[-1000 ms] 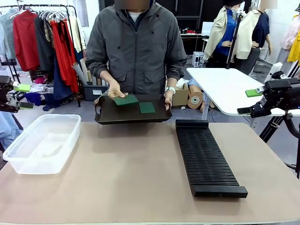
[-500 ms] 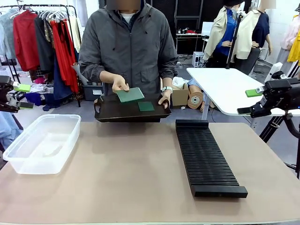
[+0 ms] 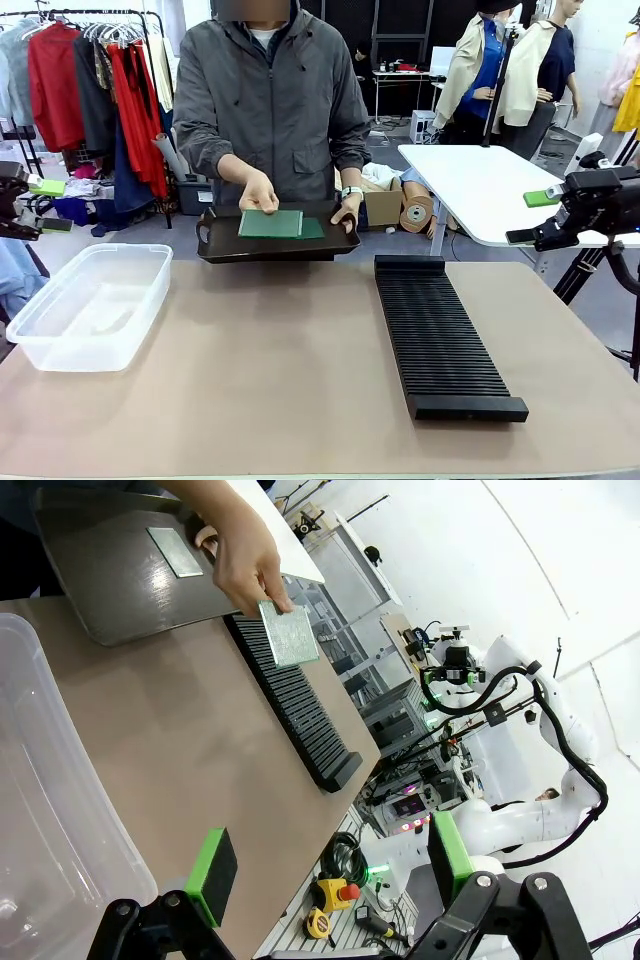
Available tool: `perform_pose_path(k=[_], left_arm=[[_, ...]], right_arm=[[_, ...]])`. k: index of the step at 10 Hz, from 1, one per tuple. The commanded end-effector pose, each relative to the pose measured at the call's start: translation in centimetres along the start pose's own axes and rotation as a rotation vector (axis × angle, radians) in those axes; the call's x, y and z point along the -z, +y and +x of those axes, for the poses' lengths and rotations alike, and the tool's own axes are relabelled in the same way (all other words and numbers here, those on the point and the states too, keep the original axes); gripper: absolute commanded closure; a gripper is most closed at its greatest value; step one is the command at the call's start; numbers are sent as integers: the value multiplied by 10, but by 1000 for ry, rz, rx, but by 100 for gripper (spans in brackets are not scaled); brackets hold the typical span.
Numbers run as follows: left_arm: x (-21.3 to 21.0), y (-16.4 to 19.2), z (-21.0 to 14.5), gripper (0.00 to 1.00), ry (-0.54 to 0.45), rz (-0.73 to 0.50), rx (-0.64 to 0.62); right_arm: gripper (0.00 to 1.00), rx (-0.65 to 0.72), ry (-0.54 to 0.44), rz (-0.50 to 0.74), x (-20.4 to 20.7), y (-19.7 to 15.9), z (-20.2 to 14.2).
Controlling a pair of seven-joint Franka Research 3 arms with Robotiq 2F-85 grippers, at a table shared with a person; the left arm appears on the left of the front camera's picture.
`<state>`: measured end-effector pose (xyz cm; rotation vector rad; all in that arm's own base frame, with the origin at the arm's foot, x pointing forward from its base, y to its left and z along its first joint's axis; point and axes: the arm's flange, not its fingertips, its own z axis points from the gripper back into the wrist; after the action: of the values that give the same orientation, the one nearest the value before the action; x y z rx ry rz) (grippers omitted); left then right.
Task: Sort PCBs into racks and boxes based on the side picked up.
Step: Pick up the Blank PCB handed by the Human.
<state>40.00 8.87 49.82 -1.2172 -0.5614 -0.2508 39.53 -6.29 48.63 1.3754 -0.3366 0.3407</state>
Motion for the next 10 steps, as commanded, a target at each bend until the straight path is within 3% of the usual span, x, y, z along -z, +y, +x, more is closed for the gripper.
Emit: perform_pose_path(k=[1, 3, 10], left_arm=[[-1, -1, 1, 0, -5, -3, -8], [-1, -1, 1, 0, -5, -3, -8], [-1, -1, 1, 0, -5, -3, -8]], right_arm=[[0, 13, -7, -1, 0, 2, 2], [0, 0, 0, 0, 0, 0, 0], [0, 79, -44, 9, 53, -65, 37]])
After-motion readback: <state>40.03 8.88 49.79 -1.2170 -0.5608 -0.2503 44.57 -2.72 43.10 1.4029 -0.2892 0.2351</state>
